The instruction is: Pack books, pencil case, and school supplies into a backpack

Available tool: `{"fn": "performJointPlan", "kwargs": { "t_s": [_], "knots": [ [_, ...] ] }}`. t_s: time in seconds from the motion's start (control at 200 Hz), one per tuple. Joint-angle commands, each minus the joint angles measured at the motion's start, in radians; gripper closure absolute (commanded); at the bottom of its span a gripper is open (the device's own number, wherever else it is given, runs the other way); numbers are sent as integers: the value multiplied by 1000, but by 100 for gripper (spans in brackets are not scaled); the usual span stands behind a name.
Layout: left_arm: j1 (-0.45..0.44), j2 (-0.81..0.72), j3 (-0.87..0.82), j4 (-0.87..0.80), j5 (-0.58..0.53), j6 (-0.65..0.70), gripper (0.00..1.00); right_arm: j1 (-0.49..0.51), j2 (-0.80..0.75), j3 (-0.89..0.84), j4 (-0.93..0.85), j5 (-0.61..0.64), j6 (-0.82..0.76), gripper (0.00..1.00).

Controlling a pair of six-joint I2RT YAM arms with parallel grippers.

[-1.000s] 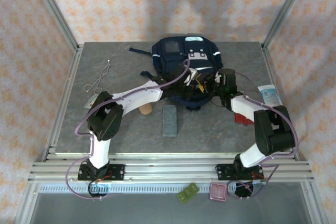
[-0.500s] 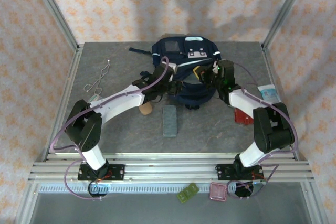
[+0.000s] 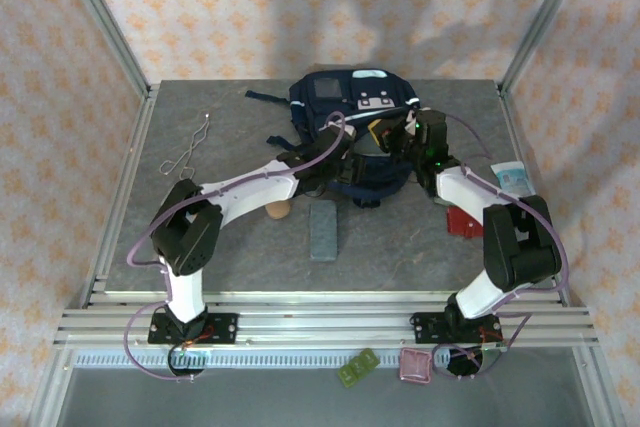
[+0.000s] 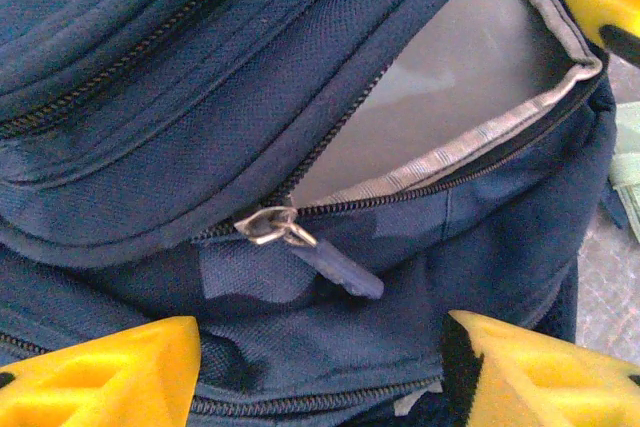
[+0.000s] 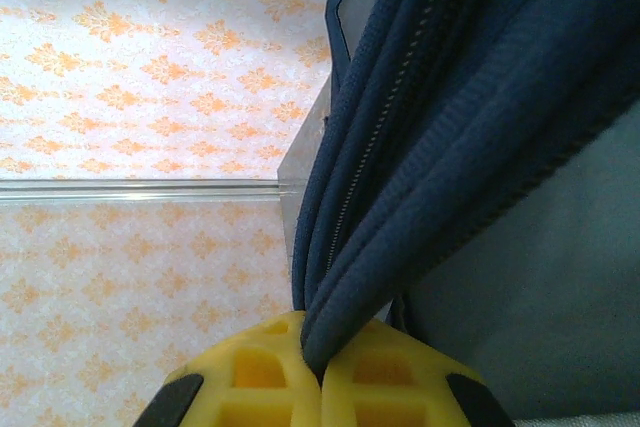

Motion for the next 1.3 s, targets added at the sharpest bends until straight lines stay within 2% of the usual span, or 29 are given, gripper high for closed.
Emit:
{"fn": "performJointPlan", "kwargs": {
  "t_s": [0.0, 0.17, 0.225, 0.27, 0.44, 0.546, 0.601, 0.801, 0.891, 1.031, 1.146, 1.221, 1.296],
  "knots": [
    [-1, 30, 42, -10, -93, -29, 38, 0, -10, 57, 92, 21, -1, 100],
    [1, 89, 86, -37, -136, -20, 59, 1, -14, 44, 98, 18, 3, 100],
    [3, 90, 89, -51, -129, -9, 73, 0, -15, 44, 94, 18, -1, 100],
    [6, 84, 83, -55, -125, 1, 79, 0, -18, 46, 89, 18, -4, 100],
    [29, 12, 31, -48, -94, 17, 82, 0, -19, 42, 87, 20, -7, 100],
    [41, -23, 5, -37, -77, 26, 91, 1, -15, 32, 93, 17, -1, 100],
    [50, -26, 10, -46, -55, 29, 99, 0, -12, 28, 99, 13, 5, 100],
    [69, -38, 35, -78, 67, 68, 100, 1, -15, 22, 91, 15, 2, 100],
    [80, -36, 66, -113, 159, 89, 100, 0, -17, 23, 86, 15, -2, 100],
    [93, -34, 88, -137, 227, 98, 85, 1, -13, 20, 89, 13, 3, 100],
    [111, -33, 87, -131, 267, 88, 88, 2, -15, 13, 92, 11, 5, 100],
    [116, -28, 91, -125, 299, 83, 86, 2, -19, 11, 89, 11, 5, 100],
    [116, -25, 94, -128, 284, 80, 99, 2, -22, 8, 88, 12, 2, 100]
  ]
}}
